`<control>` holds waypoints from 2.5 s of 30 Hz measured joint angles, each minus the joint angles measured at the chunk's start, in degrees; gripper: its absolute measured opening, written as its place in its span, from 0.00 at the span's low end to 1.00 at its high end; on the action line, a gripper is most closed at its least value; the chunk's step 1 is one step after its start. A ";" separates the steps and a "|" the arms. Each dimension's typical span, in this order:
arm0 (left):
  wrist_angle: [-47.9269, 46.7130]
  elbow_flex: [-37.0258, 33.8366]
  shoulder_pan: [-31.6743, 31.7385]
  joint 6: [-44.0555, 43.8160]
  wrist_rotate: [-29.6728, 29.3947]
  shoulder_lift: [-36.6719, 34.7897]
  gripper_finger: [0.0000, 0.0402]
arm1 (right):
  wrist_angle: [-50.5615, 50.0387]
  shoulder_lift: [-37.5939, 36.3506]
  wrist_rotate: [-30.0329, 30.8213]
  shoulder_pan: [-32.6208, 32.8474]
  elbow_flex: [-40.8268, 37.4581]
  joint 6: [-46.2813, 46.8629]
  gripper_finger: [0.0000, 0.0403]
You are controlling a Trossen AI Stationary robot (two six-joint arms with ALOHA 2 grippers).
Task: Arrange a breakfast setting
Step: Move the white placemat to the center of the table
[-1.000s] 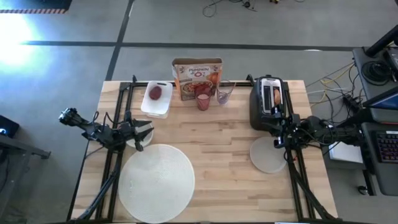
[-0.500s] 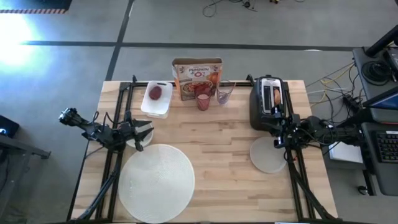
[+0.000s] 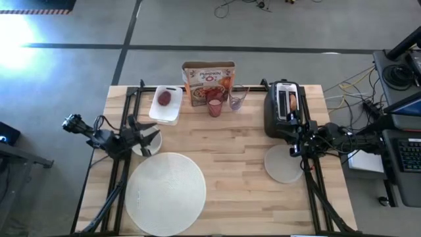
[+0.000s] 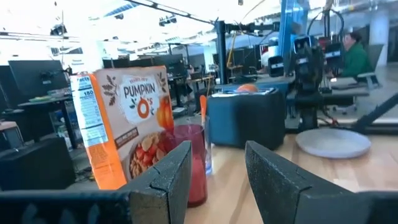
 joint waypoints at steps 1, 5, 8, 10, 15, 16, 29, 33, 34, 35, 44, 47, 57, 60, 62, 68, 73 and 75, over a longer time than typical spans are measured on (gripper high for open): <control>0.36 0.00 0.00 -0.09 0.00 0.00 0.33 | -0.01 0.01 0.00 -0.01 -0.01 0.01 0.29; 0.70 0.00 0.00 -1.05 0.13 0.00 0.33 | -0.01 0.01 0.00 0.00 0.00 0.01 0.29; 0.74 0.00 0.00 -1.72 0.57 0.00 0.33 | 0.00 0.00 0.00 0.00 0.00 0.00 0.29; 1.57 0.00 0.00 -1.67 0.57 0.00 0.33 | -0.01 0.01 0.00 0.00 -0.01 0.00 0.29; 7.63 0.07 0.00 -6.55 1.07 0.00 0.33 | -0.01 0.00 -0.02 0.01 -0.02 0.00 0.29; 8.45 0.07 0.00 -7.49 2.03 0.00 0.33 | -0.01 0.01 0.00 0.01 0.00 0.00 0.29; -6.14 12.89 -0.09 -24.83 8.11 5.72 0.33 | -0.02 0.02 0.00 0.02 -0.02 0.02 0.29; -17.52 19.52 -0.09 -30.60 7.35 11.35 0.33 | -0.02 0.01 0.00 0.00 -0.02 0.02 0.29; -20.03 20.95 -0.09 -32.55 7.21 12.95 0.33 | -0.02 0.02 0.00 0.00 -0.02 0.02 0.29; -22.48 22.20 -0.09 -34.81 7.19 14.58 0.33 | 0.00 0.00 0.00 0.01 0.00 0.02 0.29; -32.40 28.06 -0.09 -50.32 9.73 31.98 0.33 | -0.02 -0.01 0.00 -0.01 0.00 0.02 0.29; -36.97 31.17 -0.07 -54.71 9.72 37.84 0.33 | -0.02 0.02 0.00 -0.01 0.00 0.01 0.29; -50.35 41.53 0.00 -65.51 16.29 56.69 0.33 | -0.02 0.01 0.00 0.01 0.00 0.02 0.29; -53.66 43.24 0.15 -70.04 20.88 61.28 0.33 | -0.02 0.00 0.00 0.01 -0.01 0.02 0.29; -54.25 44.21 0.43 -72.06 25.39 64.15 0.33 | -0.02 0.02 0.00 0.02 -0.02 0.00 0.29; -55.32 48.28 0.63 -73.05 36.76 73.75 0.33 | -0.02 0.01 0.00 0.00 -0.01 0.01 0.29; -60.80 52.33 1.49 -72.64 42.57 81.62 0.33 | -0.01 0.02 0.00 -0.01 -0.01 0.01 0.29; -61.61 53.18 2.20 -71.52 45.69 84.45 0.33 | 0.00 0.02 0.00 -0.01 0.00 0.00 0.29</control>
